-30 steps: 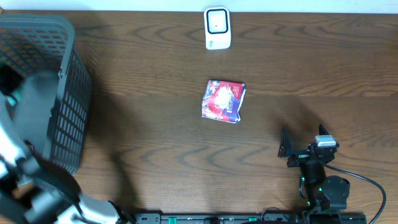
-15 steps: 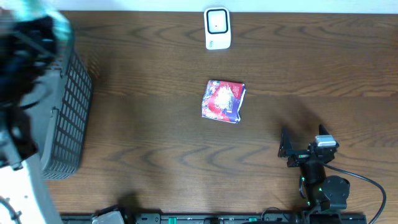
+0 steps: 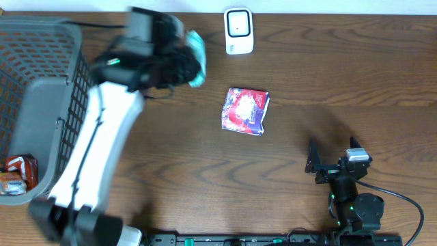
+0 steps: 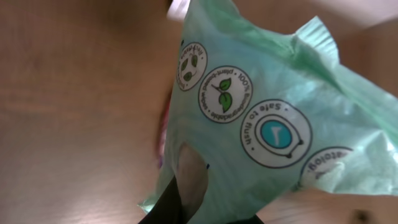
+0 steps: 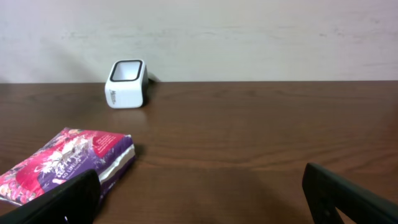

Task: Scan the item barcode
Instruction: 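Place the green packet left of the purple-red packet, then reach the left gripper into the basket and grasp the red-orange packet, then place the red-orange packet right of the purple-red packet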

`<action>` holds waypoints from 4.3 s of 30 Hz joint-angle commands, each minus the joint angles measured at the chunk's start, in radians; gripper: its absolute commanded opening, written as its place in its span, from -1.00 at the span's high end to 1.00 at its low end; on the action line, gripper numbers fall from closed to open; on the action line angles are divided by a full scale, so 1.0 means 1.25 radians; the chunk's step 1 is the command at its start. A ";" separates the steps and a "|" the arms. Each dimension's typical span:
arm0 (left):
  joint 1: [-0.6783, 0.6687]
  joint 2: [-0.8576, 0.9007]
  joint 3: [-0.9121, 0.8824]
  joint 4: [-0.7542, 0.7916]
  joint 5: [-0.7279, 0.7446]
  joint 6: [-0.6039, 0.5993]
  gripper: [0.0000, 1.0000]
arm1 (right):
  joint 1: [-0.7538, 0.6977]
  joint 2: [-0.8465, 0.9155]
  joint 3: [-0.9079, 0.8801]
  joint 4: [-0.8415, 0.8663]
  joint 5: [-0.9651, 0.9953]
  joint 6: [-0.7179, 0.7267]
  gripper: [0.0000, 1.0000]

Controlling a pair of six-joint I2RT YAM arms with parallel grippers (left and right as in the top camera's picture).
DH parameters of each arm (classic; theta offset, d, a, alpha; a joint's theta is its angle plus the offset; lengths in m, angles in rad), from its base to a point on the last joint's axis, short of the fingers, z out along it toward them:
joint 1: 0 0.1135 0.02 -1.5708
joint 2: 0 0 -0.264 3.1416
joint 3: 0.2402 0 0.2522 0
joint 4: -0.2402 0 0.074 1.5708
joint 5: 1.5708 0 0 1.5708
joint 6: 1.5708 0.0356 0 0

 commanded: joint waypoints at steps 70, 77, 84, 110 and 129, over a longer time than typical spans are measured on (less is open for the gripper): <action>0.819 0.167 -0.149 -0.030 -0.566 0.153 -0.75 | -0.004 -0.005 -0.001 -0.004 0.003 0.008 -0.99; 0.820 0.262 -0.149 -0.014 -0.595 0.146 -0.74 | -0.004 -0.005 -0.001 -0.004 0.003 0.008 -0.99; 0.820 0.344 -0.150 -0.022 -0.639 0.119 -0.70 | -0.004 -0.005 -0.001 -0.004 0.003 0.008 -0.98; 0.777 -0.105 -0.036 0.060 0.067 0.009 0.86 | -0.004 -0.005 -0.001 -0.004 0.003 0.008 -0.99; 0.243 -0.253 -0.058 0.108 0.180 0.061 0.85 | -0.004 -0.005 -0.001 -0.004 0.003 0.008 -0.99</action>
